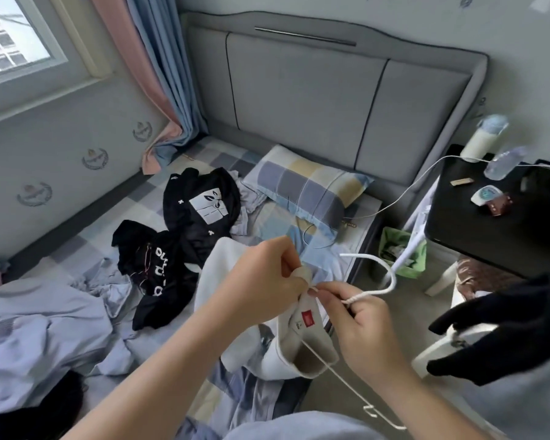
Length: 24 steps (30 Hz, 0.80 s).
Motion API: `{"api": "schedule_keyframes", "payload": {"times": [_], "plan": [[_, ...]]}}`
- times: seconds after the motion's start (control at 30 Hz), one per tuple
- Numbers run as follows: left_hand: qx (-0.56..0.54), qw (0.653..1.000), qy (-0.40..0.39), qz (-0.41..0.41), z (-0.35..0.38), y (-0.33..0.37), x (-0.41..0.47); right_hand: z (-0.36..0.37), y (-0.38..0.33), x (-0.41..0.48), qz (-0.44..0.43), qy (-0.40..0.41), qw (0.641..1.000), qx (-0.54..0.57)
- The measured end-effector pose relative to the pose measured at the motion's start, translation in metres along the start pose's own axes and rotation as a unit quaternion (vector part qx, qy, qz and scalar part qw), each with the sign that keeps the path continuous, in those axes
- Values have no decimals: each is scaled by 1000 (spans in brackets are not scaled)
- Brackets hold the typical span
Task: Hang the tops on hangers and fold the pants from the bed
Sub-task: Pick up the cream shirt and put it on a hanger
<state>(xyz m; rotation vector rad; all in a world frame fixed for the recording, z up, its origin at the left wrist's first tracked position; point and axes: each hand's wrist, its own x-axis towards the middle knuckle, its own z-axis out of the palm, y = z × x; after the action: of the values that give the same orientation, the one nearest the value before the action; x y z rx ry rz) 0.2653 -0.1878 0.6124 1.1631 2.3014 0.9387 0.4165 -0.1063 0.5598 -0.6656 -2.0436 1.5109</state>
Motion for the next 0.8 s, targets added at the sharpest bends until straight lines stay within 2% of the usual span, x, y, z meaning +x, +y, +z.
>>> {"api": "schedule_keyframes", "payload": {"times": [0.1, 0.17, 0.23, 0.3, 0.43, 0.53, 0.67, 0.8], "plan": [[-4, 997, -23, 67, -2, 0, -9, -6, -3, -1, -5, -1, 999, 53], [102, 985, -8, 137, -8, -3, -13, -16, -5, 4, -21, -2, 998, 60], [249, 945, 60, 202, -18, -10, -12, -31, -5, 8, -32, -16, 997, 62], [297, 924, 80, 228, -32, -16, -8, -46, -5, 12, -31, -31, 996, 72], [255, 918, 82, 293, -50, -27, 0, -75, -9, 26, -58, -85, 994, 37], [227, 917, 101, 313, -52, -23, 0, -87, -13, 37, -65, -79, 994, -24], [238, 917, 98, 305, -43, -15, -3, -88, -4, 38, -50, -41, 997, -31], [269, 923, 55, 269, -32, -8, -8, -83, -5, 30, -37, -30, 999, -8]]}}
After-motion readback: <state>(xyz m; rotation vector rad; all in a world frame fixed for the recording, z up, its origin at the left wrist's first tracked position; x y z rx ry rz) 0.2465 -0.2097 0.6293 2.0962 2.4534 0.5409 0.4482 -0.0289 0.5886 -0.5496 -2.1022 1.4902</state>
